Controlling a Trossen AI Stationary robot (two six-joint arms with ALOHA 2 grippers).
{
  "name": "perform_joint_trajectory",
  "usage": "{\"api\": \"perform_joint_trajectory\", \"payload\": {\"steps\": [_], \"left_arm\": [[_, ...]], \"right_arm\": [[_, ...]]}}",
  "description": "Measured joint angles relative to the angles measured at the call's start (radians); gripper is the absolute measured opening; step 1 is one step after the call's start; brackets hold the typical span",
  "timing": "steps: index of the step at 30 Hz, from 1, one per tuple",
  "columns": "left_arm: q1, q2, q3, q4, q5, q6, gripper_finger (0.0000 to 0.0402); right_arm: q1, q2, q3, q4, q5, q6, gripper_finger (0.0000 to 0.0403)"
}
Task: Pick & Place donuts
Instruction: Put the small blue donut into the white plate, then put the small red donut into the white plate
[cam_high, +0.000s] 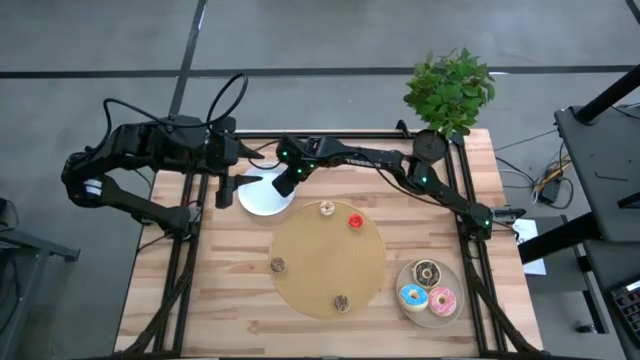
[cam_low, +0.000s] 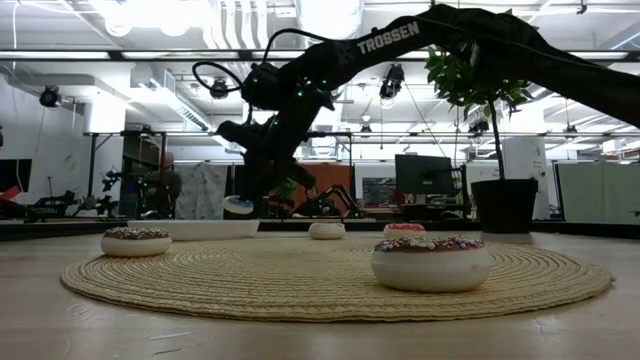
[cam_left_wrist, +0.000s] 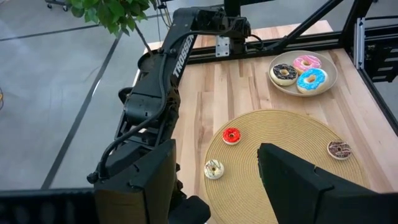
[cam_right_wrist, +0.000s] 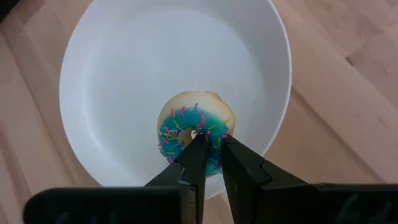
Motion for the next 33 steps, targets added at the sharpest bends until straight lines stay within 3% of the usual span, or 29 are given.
{"api": "perform_joint_trajectory", "payload": {"steps": [15, 33], "left_arm": [[0.0, 0.0, 0.0, 0.0, 0.0, -0.003, 0.0199], [0.0, 0.0, 0.0, 0.0, 0.0, -0.003, 0.0199]], "right_arm": [[-0.002, 0.0, -0.011, -0.009, -0.008, -0.002, 0.0041], [-0.002, -0.002, -0.032, 0.002, -0.01, -0.006, 0.0125]]}}
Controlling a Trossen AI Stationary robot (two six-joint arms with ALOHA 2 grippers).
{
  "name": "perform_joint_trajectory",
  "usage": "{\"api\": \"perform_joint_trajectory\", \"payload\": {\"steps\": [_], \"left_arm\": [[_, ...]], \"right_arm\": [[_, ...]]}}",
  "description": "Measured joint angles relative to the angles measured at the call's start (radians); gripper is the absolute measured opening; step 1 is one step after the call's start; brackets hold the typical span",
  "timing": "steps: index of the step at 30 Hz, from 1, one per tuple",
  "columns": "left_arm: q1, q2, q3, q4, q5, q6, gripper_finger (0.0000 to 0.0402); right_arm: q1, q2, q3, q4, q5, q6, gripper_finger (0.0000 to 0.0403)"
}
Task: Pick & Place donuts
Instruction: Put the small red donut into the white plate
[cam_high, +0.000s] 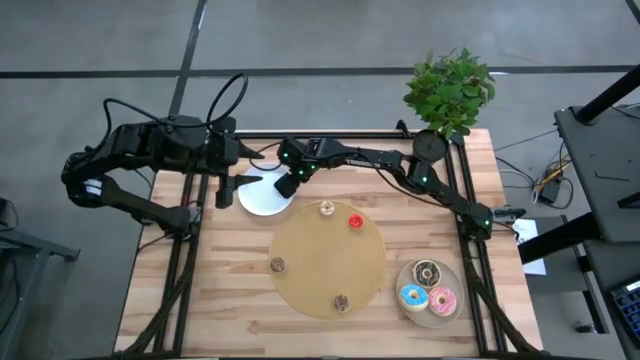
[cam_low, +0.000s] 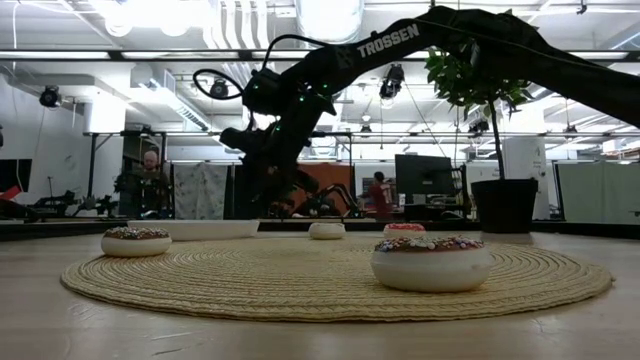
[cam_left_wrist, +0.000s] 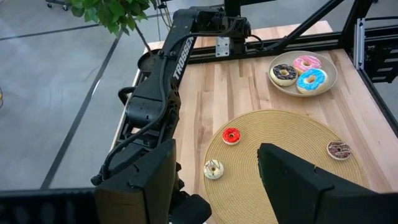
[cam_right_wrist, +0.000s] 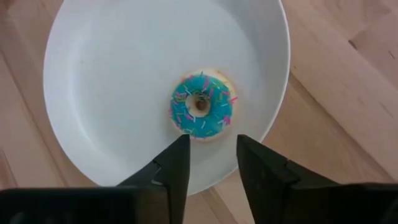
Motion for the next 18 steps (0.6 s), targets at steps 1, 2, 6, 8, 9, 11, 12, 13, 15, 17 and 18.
{"api": "perform_joint_trajectory", "payload": {"steps": [1, 2, 6, 8, 9, 11, 12, 13, 15, 17, 18], "left_arm": [[0.0, 0.0, 0.0, 0.0, 0.0, 0.0, 0.0199], [0.0, 0.0, 0.0, 0.0, 0.0, 0.0, 0.0199], [0.0, 0.0, 0.0, 0.0, 0.0, 0.0, 0.0199], [0.0, 0.0, 0.0, 0.0, 0.0, 0.0, 0.0199], [0.0, 0.0, 0.0, 0.0, 0.0, 0.0, 0.0199], [0.0, 0.0, 0.0, 0.0, 0.0, 0.0, 0.0199], [0.0, 0.0, 0.0, 0.0, 0.0, 0.0, 0.0199], [0.0, 0.0, 0.0, 0.0, 0.0, 0.0, 0.0199], [0.0, 0.0, 0.0, 0.0, 0.0, 0.0, 0.0199], [0.0, 0.0, 0.0, 0.0, 0.0, 0.0, 0.0199], [0.0, 0.0, 0.0, 0.0, 0.0, 0.0, 0.0199]], "right_arm": [[0.0, 0.0, 0.0, 0.0, 0.0, -0.003, 0.0127], [0.0, 0.0, 0.0, 0.0, 0.0, -0.009, 0.0128], [0.0, -0.001, 0.009, -0.02, 0.0, -0.015, 0.0132], [0.001, -0.005, 0.022, -0.048, -0.002, -0.028, 0.0132], [0.002, -0.01, 0.031, -0.071, -0.006, -0.045, 0.0131], [0.005, -0.025, 0.04, -0.126, -0.022, -0.09, 0.0128], [0.008, -0.036, 0.041, -0.153, -0.023, -0.111, 0.0126], [0.012, -0.045, 0.041, -0.184, -0.023, -0.133, 0.0125], [0.022, -0.062, 0.042, -0.246, -0.026, -0.168, 0.0123], [0.033, -0.075, 0.042, -0.31, -0.026, -0.198, 0.0123], [0.04, -0.08, 0.042, -0.336, -0.026, -0.212, 0.0124]]}}
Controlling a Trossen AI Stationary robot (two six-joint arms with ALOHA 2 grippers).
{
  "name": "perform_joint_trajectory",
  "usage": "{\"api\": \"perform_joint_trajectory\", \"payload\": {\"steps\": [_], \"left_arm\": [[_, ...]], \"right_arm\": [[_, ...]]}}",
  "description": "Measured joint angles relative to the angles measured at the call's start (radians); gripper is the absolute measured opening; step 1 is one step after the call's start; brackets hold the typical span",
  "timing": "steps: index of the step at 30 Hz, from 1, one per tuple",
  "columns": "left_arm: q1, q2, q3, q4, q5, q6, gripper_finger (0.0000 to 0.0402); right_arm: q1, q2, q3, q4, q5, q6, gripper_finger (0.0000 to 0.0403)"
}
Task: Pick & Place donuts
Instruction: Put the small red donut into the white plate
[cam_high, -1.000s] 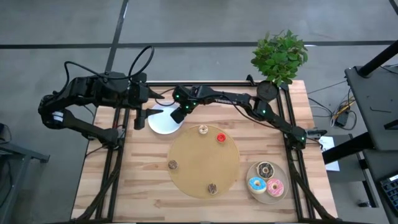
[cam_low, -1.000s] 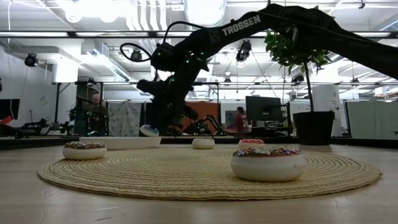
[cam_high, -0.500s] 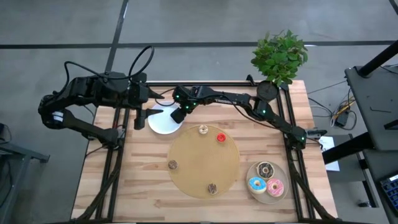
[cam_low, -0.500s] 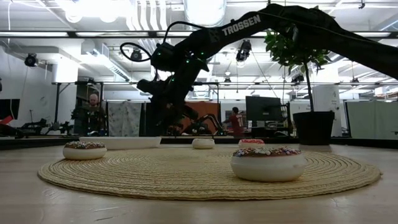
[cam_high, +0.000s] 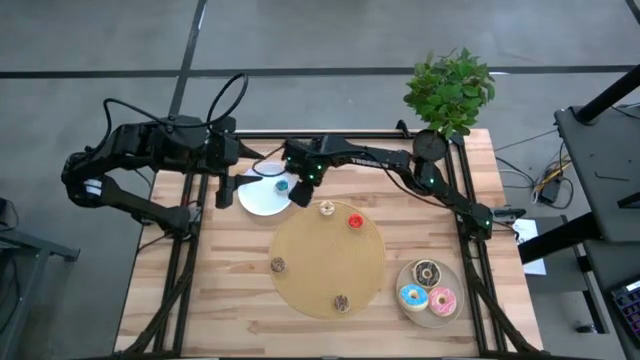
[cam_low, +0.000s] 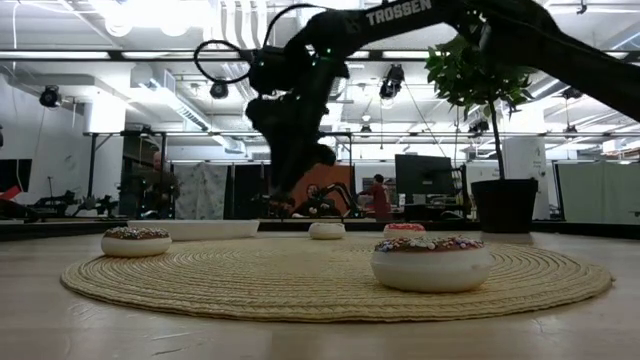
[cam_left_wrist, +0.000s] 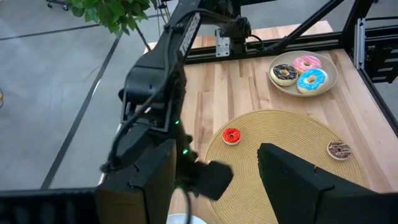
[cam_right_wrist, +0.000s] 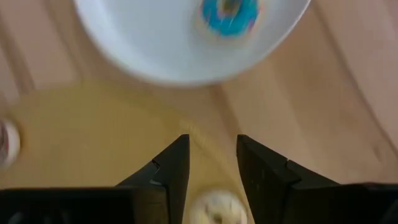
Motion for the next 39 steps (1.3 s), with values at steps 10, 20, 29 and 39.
{"api": "perform_joint_trajectory", "payload": {"steps": [10, 20, 29, 39], "left_arm": [[0.0, 0.0, 0.0, 0.0, 0.0, 0.0, 0.0199], [0.0, 0.0, 0.0, 0.0, 0.0, 0.0, 0.0199], [0.0, 0.0, 0.0, 0.0, 0.0, 0.0, 0.0199], [0.0, 0.0, 0.0, -0.001, 0.0, 0.0, 0.0199]], "right_arm": [[0.075, -0.043, 0.0, -0.217, 0.007, -0.094, 0.0132], [0.134, -0.055, -0.001, -0.296, 0.008, -0.098, 0.0129], [0.164, -0.116, -0.003, -0.31, 0.087, -0.102, 0.0123], [0.163, -0.174, -0.033, -0.323, 0.117, -0.145, 0.0132]]}}
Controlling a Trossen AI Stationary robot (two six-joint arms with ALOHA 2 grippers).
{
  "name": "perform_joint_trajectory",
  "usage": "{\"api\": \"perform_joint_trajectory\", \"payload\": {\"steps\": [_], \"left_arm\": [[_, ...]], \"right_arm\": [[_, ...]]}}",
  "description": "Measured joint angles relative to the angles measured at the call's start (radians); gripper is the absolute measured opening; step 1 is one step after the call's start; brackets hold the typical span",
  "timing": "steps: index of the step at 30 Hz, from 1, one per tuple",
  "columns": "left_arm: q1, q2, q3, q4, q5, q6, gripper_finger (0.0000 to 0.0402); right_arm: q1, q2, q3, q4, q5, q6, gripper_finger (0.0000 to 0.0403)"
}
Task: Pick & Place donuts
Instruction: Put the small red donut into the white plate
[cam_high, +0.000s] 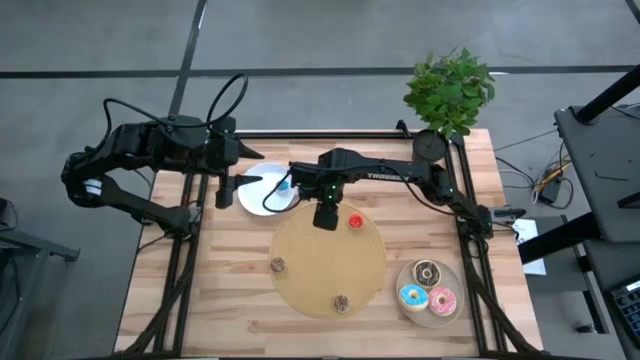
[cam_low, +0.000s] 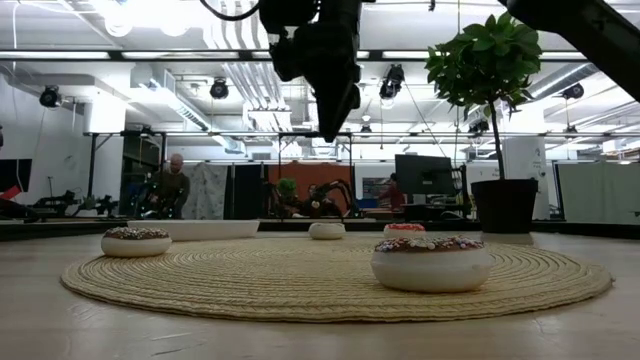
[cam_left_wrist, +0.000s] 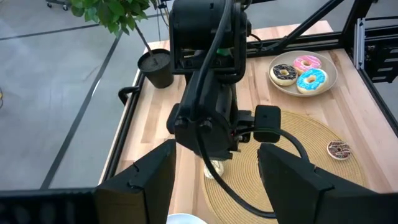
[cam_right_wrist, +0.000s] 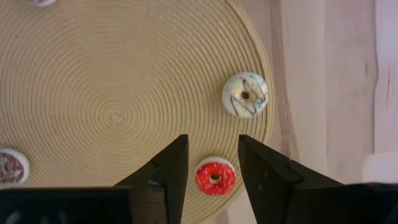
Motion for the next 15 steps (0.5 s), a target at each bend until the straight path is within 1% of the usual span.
{"api": "perform_joint_trajectory", "payload": {"steps": [3, 6, 10, 15], "left_arm": [[0.0, 0.0, 0.0, 0.0, 0.0, -0.008, 0.0199], [0.0, 0.0, 0.0, 0.0, 0.0, -0.009, 0.0199], [0.0, 0.0, 0.0, 0.0, 0.0, -0.003, 0.0199], [0.0, 0.0, 0.0, 0.0, 0.0, -0.001, 0.0199]], "right_arm": [[0.0, -0.029, -0.055, 0.004, 0.0, -0.001, 0.0134], [0.001, -0.079, -0.146, 0.039, 0.0, 0.004, 0.0132], [0.002, -0.189, -0.315, 0.163, 0.0, 0.051, 0.0126], [0.001, -0.347, -0.545, 0.366, -0.004, 0.142, 0.0123]]}}
